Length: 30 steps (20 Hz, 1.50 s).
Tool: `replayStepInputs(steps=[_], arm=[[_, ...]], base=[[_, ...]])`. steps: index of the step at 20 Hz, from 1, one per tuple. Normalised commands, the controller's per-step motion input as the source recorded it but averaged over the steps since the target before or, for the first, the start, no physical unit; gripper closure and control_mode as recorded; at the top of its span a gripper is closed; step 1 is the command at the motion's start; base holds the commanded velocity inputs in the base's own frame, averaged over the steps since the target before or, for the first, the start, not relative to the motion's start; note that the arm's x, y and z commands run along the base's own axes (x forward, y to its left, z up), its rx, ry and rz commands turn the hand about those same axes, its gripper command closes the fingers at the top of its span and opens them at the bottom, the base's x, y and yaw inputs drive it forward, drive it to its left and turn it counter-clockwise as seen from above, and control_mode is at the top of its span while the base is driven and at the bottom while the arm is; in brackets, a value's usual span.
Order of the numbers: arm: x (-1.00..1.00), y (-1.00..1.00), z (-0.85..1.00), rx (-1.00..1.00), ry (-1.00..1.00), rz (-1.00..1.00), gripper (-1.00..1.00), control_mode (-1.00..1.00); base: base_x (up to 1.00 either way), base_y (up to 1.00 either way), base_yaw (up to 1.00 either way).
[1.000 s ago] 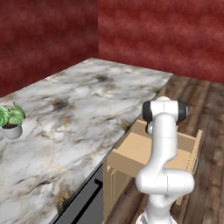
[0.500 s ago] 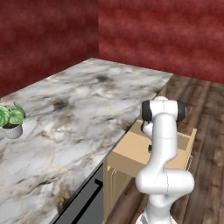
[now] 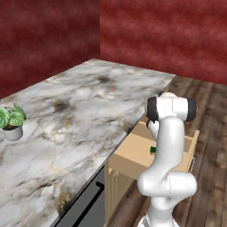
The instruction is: Restock the sink supplies by placing the sponge and soap dispenser on the counter and next to the sink. Make sure the soap dispenser is upright.
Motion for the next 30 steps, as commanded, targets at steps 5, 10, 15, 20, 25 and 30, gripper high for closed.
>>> replayStepInputs(steps=[5, 10, 15, 20, 25, 30], arm=[[-0.29, 0.00, 0.92, -0.01, -0.01, -0.07, 1.00, -1.00], [-0.07, 0.03, 0.43, -0.01, -0.01, -0.06, 1.00, -1.00], [-0.10, 0.02, 0.18, 0.00, -0.04, -0.07, 1.00, -1.00], [0.03, 0.00, 0.12, 0.00, 0.00, 0.01, 1.00, -1.00], [0.31, 0.29, -0.06, -0.03, 0.11, 0.04, -1.00, -1.00], [0.45, 0.22, -0.49, -0.10, 0.19, 0.04, -1.00, -1.00]], base=[[0.00, 0.00, 0.00], [0.00, 0.00, 0.00], [0.00, 0.00, 0.00], [0.00, 0.00, 0.00], [0.00, 0.00, 0.00], [0.00, 0.00, 0.00]])
